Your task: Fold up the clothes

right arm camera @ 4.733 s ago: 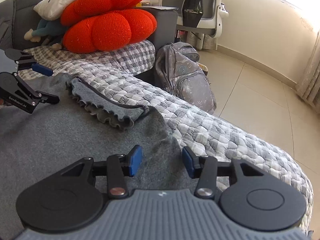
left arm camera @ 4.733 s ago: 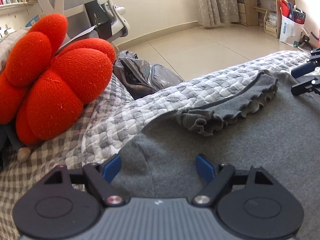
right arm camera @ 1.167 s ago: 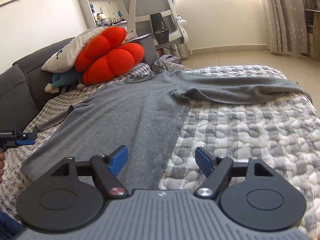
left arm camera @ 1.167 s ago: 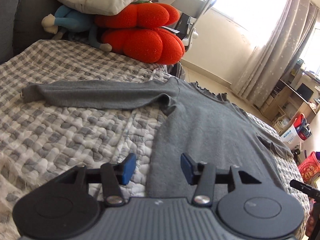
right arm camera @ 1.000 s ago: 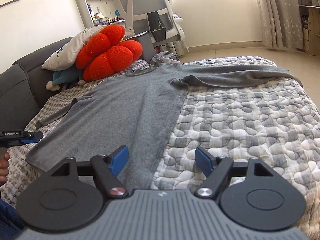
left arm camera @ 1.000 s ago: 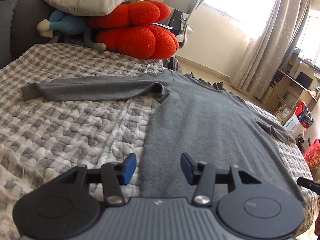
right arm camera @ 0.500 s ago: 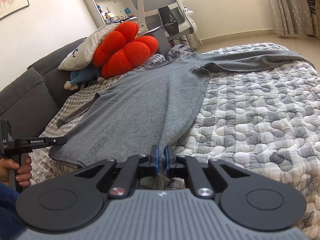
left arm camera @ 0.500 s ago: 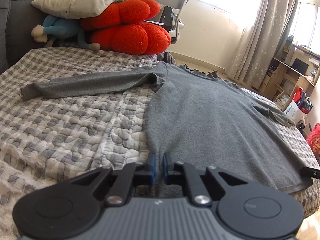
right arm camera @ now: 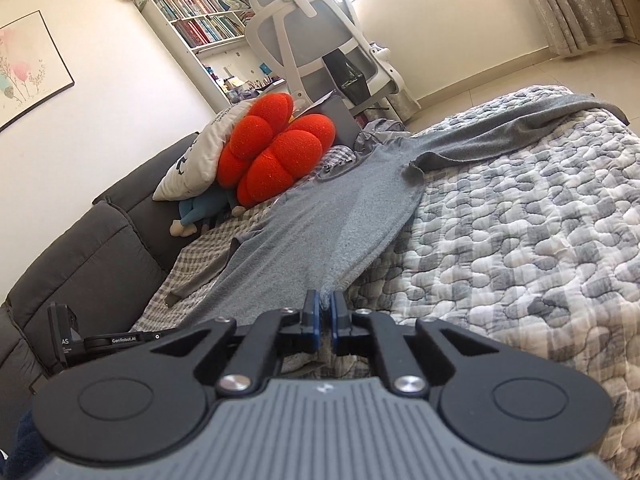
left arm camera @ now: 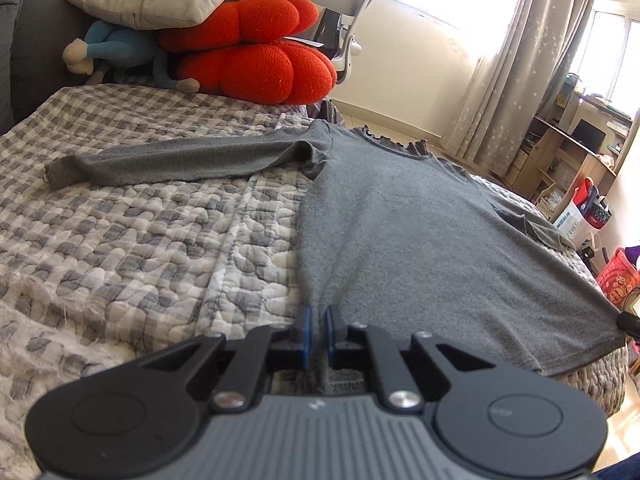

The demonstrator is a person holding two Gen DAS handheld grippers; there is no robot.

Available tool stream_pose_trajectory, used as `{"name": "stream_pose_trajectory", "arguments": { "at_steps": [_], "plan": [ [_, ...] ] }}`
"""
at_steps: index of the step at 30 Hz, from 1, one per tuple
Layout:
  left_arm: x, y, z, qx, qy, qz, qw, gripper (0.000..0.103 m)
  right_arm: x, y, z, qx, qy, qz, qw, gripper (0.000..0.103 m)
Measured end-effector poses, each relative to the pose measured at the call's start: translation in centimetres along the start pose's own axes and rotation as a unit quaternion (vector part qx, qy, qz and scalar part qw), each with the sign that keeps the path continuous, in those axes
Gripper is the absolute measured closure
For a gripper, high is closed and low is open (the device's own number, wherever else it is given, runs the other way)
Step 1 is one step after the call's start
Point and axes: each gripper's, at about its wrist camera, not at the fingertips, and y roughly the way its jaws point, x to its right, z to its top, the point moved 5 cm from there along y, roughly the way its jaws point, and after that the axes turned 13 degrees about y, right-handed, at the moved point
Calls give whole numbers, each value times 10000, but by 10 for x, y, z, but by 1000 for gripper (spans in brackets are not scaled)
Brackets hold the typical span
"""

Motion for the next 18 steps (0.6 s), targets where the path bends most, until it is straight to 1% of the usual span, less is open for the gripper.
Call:
{"name": "stream_pose_trajectory", "arguments": {
  "at_steps": [3, 5, 6, 8, 9, 11, 12, 13, 15, 18],
  "plan": [
    [-3, -1, 1, -36, -48, 123, 9999, 94, 7, 3, 0, -35, -57, -239, 9997, 95],
    [-9, -1, 0, -100, -167, 188, 9996, 86, 11, 1, -1, 5, -117, -407, 9991, 92],
    [-14, -1, -1, -118, -283, 202, 9993, 77, 13, 0, -1, 26, -146, -490, 9987, 91],
    [-18, -3, -1, -105, -378, 257, 9989, 73, 19, -4, 1, 121, -185, -704, 9973, 90],
    [-19, -3, 0, -89, -398, 289, 9987, 69, 23, -5, 1, 168, -187, -827, 9963, 88],
    [-22, -5, 2, -57, -440, 355, 9984, 63, 33, -8, 4, 227, -29, -896, 9957, 84],
    [-23, -6, 4, -26, -462, 384, 9982, 63, 37, -9, 5, 259, 43, -924, 9954, 77],
    [-23, -7, 8, 23, -486, 408, 9980, 62, 41, -10, 7, 292, 114, -952, 9950, 67],
    [-25, -9, 15, 121, -535, 456, 9975, 54, 44, -10, 12, 384, 213, -921, 9948, 57],
    [-22, -8, 26, 219, -566, 408, 9973, 48, 48, -2, 24, 443, 470, -809, 9946, 56]
  ]
}}
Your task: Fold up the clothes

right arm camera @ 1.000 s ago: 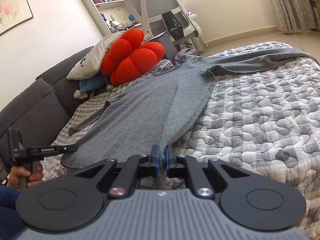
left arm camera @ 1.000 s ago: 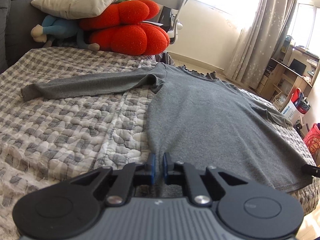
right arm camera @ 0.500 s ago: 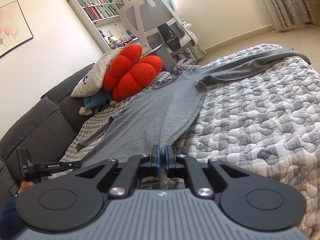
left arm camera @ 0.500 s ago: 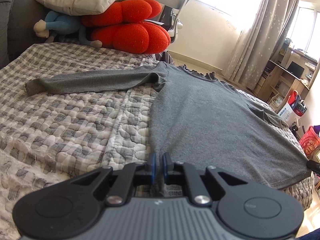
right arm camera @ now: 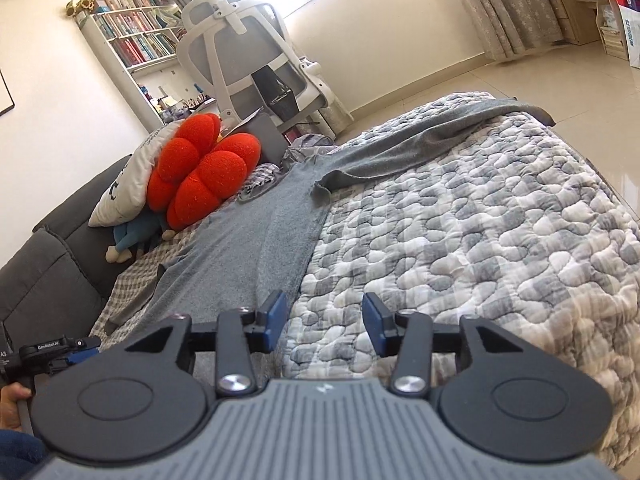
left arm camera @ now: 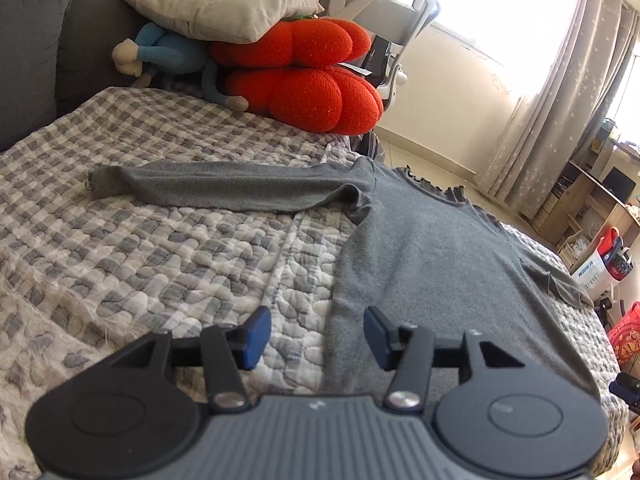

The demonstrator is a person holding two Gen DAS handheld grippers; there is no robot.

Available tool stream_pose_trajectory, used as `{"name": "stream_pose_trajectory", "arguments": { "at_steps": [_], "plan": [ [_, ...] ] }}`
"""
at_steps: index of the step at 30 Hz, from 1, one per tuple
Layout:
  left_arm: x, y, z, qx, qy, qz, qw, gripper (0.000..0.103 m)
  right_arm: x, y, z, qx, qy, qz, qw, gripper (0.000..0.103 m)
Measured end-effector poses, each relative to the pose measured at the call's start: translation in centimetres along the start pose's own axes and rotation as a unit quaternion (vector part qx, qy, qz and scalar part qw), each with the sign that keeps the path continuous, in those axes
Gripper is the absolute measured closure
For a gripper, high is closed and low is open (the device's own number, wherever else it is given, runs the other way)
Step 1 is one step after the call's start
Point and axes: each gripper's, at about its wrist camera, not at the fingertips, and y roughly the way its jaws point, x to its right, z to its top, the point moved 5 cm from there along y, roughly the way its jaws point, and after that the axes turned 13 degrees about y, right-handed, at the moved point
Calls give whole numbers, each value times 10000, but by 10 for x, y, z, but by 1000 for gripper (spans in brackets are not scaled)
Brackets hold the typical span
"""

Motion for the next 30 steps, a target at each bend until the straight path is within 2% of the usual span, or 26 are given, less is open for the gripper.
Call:
{"name": "stream_pose_trajectory", "arguments": {
  "at_steps": [5, 7, 9, 11, 14, 16, 19, 20, 22, 26, 28, 30],
  "plan": [
    [25, 16, 9, -29, 204, -162, 9997, 43, 7, 43, 34, -106, 699, 151, 9974, 55],
    [37, 25, 10, -77, 292, -242, 9993, 43, 5, 66, 48, -185, 748, 178, 9969, 55],
    [50, 34, 12, -125, 429, -297, 9986, 37, 2, 90, 63, -287, 831, 238, 9958, 55],
    [59, 42, 14, -163, 530, -278, 9981, 32, -2, 111, 74, -412, 871, 308, 9949, 55],
    [69, 56, 17, -238, 569, -263, 9977, 30, -7, 139, 85, -466, 797, 59, 9957, 50],
    [75, 65, 20, -291, 582, -261, 9975, 28, -9, 156, 86, -548, 653, -45, 9963, 49],
    [81, 77, 20, -348, 631, -162, 9973, 25, -16, 171, 86, -499, 455, 12, 9977, 49],
    [83, 80, 19, -372, 636, -138, 9972, 24, -18, 173, 86, -411, 374, -47, 9984, 51],
    [84, 85, 15, -412, 636, -129, 9970, 23, -17, 174, 84, -285, 212, -172, 9992, 96],
    [87, 83, 9, -345, 793, -113, 9962, 23, -20, 157, 89, 268, -7, -229, 9994, 96],
    [87, 82, 9, -350, 816, -132, 9960, 23, -23, 143, 97, 511, 116, -23, 9986, 97],
    [87, 82, 9, -357, 824, -136, 9959, 23, -27, 137, 101, 640, 73, -8, 9979, 97]
  ]
}}
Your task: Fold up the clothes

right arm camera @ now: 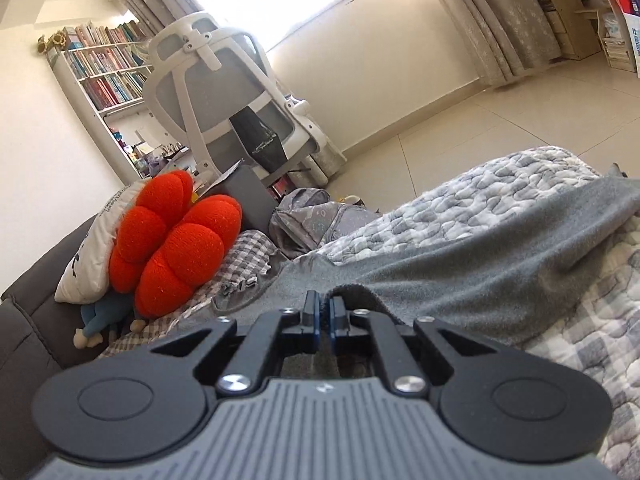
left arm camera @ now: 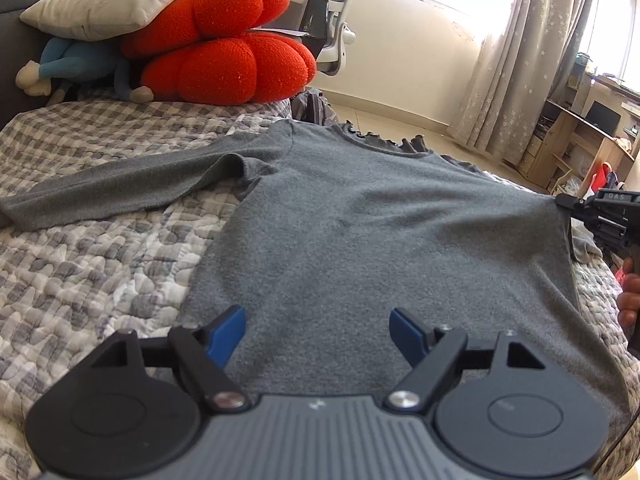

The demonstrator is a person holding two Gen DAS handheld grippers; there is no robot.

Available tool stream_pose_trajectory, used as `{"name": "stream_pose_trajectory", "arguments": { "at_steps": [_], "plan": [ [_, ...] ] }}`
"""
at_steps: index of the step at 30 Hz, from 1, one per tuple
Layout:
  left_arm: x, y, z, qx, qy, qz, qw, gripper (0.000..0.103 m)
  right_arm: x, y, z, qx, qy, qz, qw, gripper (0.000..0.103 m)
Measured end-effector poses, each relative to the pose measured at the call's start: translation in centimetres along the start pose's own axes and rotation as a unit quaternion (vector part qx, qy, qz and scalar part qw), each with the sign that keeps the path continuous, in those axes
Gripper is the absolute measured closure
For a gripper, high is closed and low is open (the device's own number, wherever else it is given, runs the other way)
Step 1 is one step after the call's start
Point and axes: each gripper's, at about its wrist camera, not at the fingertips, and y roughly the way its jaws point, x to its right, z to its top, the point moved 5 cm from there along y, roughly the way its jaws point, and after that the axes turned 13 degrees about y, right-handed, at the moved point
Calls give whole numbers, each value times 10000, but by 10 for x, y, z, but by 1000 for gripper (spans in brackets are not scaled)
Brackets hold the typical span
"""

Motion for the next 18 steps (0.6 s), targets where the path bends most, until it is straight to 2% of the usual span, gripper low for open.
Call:
{"name": "stream_pose_trajectory", "arguments": {
  "at_steps": [3, 5, 7, 8, 10, 12, 14, 16, 18],
  "plan": [
    [1, 1, 0, -8, 3, 8, 10000, 22, 2, 16, -7, -257, -263, -412, 9985, 97],
    [2, 1, -1, -2, 35, 18, 10000, 22, 18, 30, -10, -563, 41, -593, 9966, 94],
    [3, 0, -3, 8, 61, -5, 10000, 22, 32, 32, -9, -751, 577, -430, 9946, 88],
    [3, -1, -4, 14, 73, -22, 10000, 22, 37, 26, -8, -734, 758, -327, 9939, 84],
    [2, -2, -5, 20, 103, -66, 9999, 22, 47, 12, -4, -628, 1031, -122, 9926, 50],
    [2, -4, -5, 8, 93, -107, 9999, 22, 57, -2, 2, -554, 1380, 55, 9889, 45],
    [2, -7, -5, 3, 68, -166, 9998, 22, 68, -20, 11, -341, 1567, -108, 9870, 42],
    [5, -12, -6, 31, 34, -273, 9996, 22, 80, -35, 20, -66, 1637, -460, 9854, 40],
    [7, -17, -6, 60, -1, -380, 9993, 22, 86, -49, 20, 39, 1741, -495, 9835, 39]
  ]
}}
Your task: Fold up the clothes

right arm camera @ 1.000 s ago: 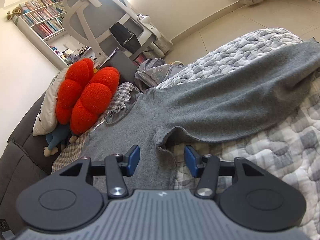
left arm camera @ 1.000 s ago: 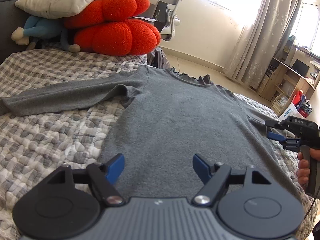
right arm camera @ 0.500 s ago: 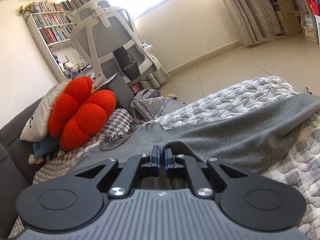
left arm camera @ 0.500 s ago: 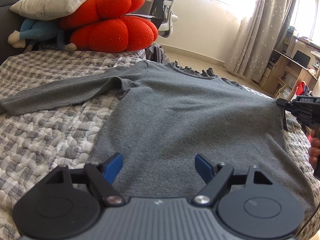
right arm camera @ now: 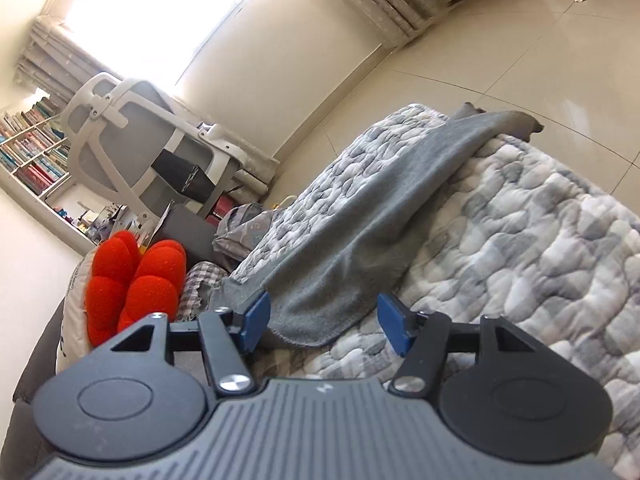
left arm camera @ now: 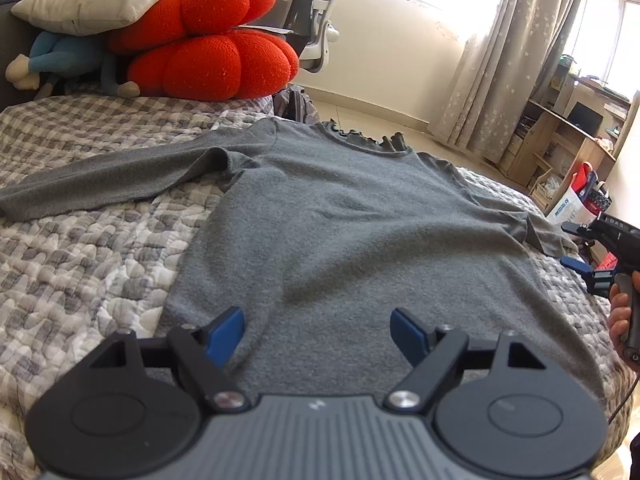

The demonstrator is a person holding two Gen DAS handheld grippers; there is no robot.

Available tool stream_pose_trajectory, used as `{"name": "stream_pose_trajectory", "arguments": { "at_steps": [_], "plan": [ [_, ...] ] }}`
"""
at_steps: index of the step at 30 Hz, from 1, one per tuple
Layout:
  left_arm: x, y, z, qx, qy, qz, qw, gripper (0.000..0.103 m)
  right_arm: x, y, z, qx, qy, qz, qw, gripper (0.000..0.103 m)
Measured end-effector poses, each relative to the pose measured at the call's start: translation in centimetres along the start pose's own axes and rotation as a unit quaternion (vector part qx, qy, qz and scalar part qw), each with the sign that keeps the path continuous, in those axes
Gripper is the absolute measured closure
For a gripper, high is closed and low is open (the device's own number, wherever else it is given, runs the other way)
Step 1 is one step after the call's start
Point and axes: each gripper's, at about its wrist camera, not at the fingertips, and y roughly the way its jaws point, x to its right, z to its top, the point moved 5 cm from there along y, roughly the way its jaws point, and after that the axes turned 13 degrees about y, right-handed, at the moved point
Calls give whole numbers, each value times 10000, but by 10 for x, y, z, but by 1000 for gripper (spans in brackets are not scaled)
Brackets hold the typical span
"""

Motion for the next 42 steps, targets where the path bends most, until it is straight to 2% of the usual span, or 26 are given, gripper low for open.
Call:
{"name": "stream_pose_trajectory", "arguments": {
  "at_steps": [2, 5, 7, 9, 10, 12, 15, 16, 17, 21, 23, 27, 30, 31, 33, 38, 42],
  "plan": [
    [1, -3, -1, 13, -8, -16, 10000, 22, -6, -5, -15, -488, -217, 260, 9982, 38],
    [-3, -8, -4, 32, -61, 9, 10000, 22, -24, -10, -55, -1135, -1088, 488, 9864, 38],
    [-6, -11, -6, 39, -91, 41, 9999, 22, -31, -10, -72, -1274, -1496, 417, 9796, 38],
    [-10, -9, -8, -32, -121, 108, 9999, 22, -40, -6, -84, -1159, -1914, 349, 9740, 41],
    [-12, -9, -9, -52, -149, 113, 9998, 22, -43, -1, -88, -1178, -1976, 315, 9727, 56],
    [-14, -9, -11, -45, -190, 81, 9998, 22, -47, 9, -100, -1307, -2115, 279, 9682, 77],
    [-16, -9, -12, -30, -224, 51, 9997, 22, -54, 14, -114, -1279, -2598, 146, 9570, 86],
    [-16, -10, -13, -29, -227, 44, 9997, 22, -56, 14, -116, -1243, -2702, 65, 9547, 97],
    [-17, -11, -13, -33, -221, 42, 9997, 22, -55, 12, -114, -1218, -2676, 23, 9558, 99],
    [-17, -15, -14, -37, -179, -13, 9998, 22, -58, -2, -101, -889, -2726, 10, 9580, 99],
    [-18, -16, -15, -40, -145, -60, 9999, 22, -59, -3, -99, -872, -2732, -23, 9580, 99],
    [-21, -21, -17, -18, -217, -125, 9997, 22, -51, 13, -112, -1020, -2877, -396, 9514, 97],
    [-26, -30, -19, 23, -289, -105, 9995, 22, -48, -1, -113, -891, -2649, -267, 9598, 83],
    [-29, -33, -20, 41, -300, -77, 9995, 22, -46, -6, -113, -862, -2560, -240, 9625, 70],
    [-36, -41, -23, 81, -302, 64, 9995, 22, -42, -23, -117, -768, -2548, -172, 9638, 56],
    [-60, -59, -38, 126, -509, 471, 9975, 22, -24, -63, -132, -884, -2672, -25, 9596, 56],
    [-64, -64, -52, 119, -553, 547, 9969, 22, -16, -85, -144, -694, -3089, -169, 9484, 64]
  ]
}}
